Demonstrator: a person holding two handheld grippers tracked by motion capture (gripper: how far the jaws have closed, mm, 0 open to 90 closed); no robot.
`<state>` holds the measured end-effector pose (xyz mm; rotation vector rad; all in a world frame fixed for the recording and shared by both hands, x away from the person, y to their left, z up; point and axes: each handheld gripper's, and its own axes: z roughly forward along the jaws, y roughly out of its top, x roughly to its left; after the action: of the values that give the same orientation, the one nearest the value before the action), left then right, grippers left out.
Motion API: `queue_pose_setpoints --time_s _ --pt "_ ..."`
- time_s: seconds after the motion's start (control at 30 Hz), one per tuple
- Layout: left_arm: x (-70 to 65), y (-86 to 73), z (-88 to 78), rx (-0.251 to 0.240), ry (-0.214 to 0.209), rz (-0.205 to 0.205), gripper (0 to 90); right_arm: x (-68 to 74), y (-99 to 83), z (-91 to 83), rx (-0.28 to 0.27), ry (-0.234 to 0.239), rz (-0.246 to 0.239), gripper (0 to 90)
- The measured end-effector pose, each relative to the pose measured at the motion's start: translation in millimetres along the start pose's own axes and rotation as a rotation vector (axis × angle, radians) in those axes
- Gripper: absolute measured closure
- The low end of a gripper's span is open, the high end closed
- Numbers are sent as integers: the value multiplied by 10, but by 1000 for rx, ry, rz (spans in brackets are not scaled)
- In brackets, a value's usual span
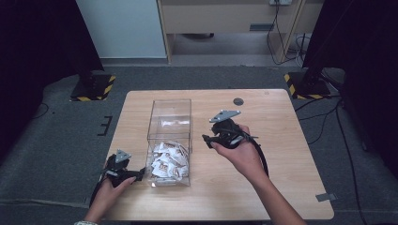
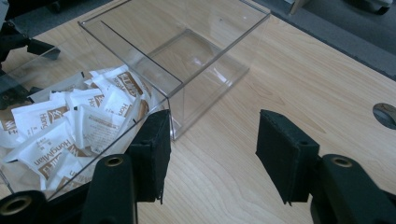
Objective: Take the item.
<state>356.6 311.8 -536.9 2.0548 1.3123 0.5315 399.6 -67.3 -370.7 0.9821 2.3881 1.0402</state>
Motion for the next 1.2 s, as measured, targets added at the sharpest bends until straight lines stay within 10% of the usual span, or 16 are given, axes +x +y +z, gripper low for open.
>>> queue_pose_setpoints --time_s 1.2 --pt "0 0 0 0 0 0 0 536 191 431 0 99 -111 614"
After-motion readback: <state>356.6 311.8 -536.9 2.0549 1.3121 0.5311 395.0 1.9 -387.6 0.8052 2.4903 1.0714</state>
